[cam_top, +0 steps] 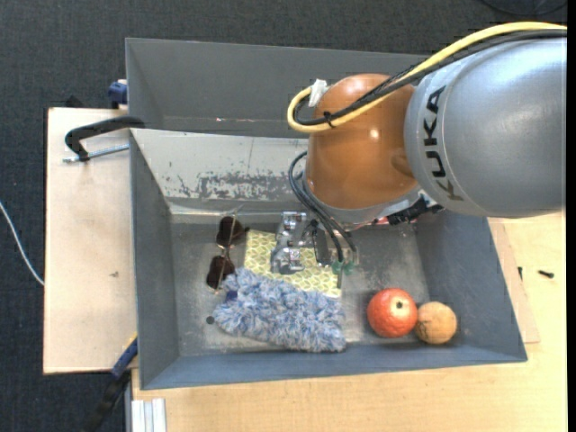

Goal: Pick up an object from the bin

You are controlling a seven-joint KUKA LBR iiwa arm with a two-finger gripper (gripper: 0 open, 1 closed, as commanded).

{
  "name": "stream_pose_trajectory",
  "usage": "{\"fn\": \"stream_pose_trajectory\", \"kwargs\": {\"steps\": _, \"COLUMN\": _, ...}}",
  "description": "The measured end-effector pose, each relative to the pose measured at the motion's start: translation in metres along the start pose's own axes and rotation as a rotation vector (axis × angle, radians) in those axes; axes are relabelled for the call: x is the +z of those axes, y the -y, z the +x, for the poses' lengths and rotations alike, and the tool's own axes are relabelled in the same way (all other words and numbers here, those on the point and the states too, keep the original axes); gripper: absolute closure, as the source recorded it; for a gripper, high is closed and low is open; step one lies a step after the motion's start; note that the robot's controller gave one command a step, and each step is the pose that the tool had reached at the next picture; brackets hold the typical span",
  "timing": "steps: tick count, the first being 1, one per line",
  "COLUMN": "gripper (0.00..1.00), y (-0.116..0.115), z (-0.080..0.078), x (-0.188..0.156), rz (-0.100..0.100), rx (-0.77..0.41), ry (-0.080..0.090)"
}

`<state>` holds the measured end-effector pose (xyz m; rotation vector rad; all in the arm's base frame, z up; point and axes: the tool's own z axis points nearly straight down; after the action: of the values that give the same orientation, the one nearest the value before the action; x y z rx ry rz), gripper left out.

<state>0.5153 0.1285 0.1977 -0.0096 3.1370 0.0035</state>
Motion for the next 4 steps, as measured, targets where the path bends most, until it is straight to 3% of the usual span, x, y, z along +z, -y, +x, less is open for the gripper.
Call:
{"fn": "stream_pose_trajectory", "kwargs": {"steps": 1, "gripper": 0.0, "y": -0.007, "z": 0.008, "x": 0.033, "rz": 0.001, "rx": 0.006, "ry": -0.004}}
{"fn": "stream_pose_trajectory", "kwargs": {"steps": 2, "gripper": 0.0, "y": -0.007, "z": 0.008, "x": 0.033, "rz": 0.001, "rx": 0.006, "ry": -0.004}}
{"fn": "stream_pose_trajectory", "kwargs": {"steps": 3, "gripper": 1.0, "y": -0.067, "z": 0.001, "x": 0.123, "rz": -0.002, "rx": -0.228, "ry": 0.004}}
{"fn": "stream_pose_trajectory", "kwargs": {"steps": 4, "gripper": 1.0, "y": -0.066, "z": 0.001, "x": 0.123, "rz": -0.002, "rx": -0.228, "ry": 0.004}}
